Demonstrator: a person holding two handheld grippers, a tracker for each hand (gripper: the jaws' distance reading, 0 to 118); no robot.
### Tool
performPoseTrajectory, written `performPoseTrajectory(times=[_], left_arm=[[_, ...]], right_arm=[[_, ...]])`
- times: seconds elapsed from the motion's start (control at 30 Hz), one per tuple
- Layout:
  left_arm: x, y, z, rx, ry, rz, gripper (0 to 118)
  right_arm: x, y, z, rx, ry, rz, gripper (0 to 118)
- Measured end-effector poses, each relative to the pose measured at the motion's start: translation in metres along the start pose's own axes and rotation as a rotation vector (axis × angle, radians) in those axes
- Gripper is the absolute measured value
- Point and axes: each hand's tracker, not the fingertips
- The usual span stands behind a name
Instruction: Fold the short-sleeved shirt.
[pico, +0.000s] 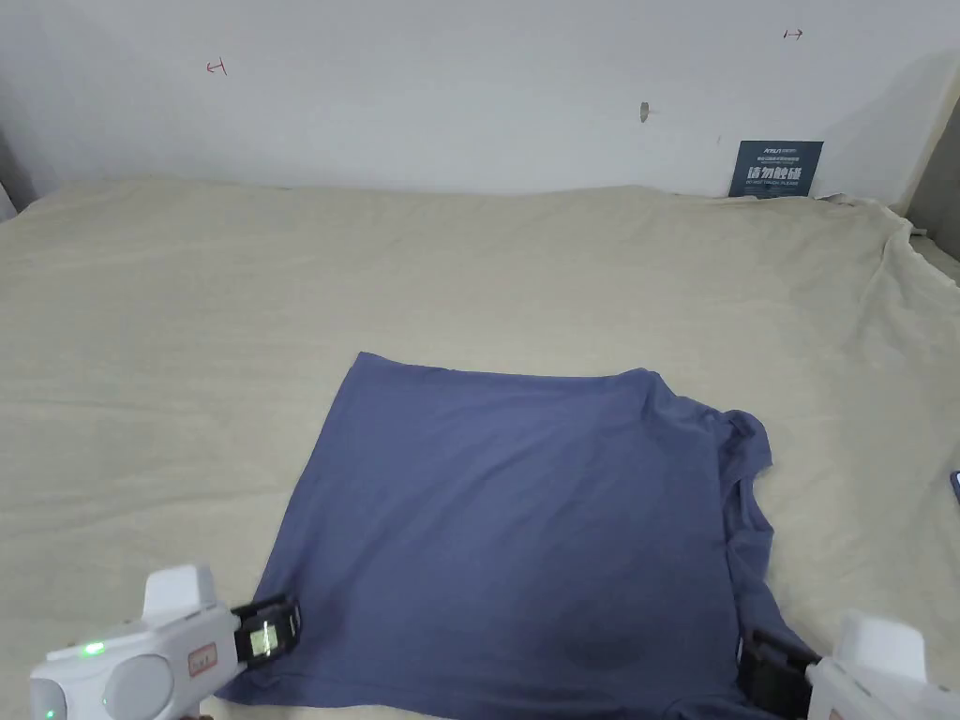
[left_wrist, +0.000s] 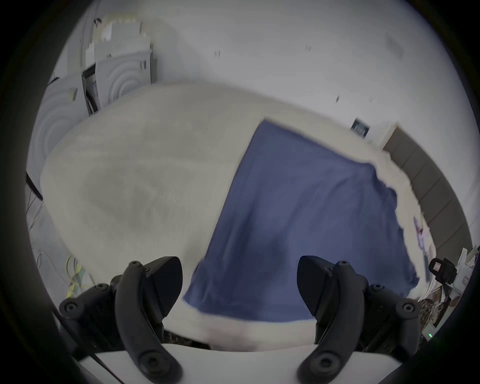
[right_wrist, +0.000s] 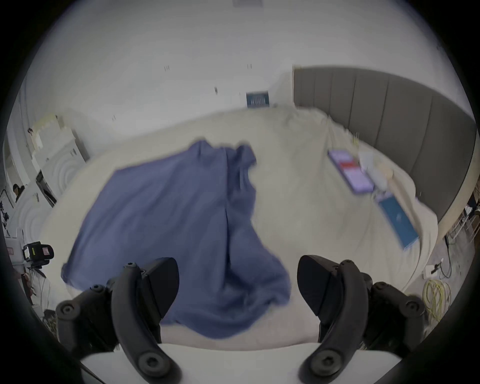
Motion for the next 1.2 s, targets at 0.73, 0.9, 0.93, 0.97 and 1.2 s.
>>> performPoseTrajectory(times=[0.73,0.9,0.93,0.97,1.2], left_arm=[[0.074,0.047,0.086,0.572,-0.087,-0.205,0],[0.073,0.043,0.081,0.528,-0.080,-0.241,0],[0.071,0.043,0.080,0.520,-0.085,-0.234,0],[0.068,0.044,0.079,0.504,-0.097,-0.218,0],[0.039,0.045,0.053,0.221,-0.066,-0.142,0]], right_arm=[[-0.023,0.084,0.092,0.494,-0.033,0.132,0],[-0.024,0.084,0.090,0.494,-0.017,0.125,0],[-0.024,0.084,0.090,0.495,-0.016,0.124,0],[-0.024,0.085,0.090,0.493,-0.012,0.122,0],[-0.025,0.084,0.086,0.476,-0.006,0.116,0]])
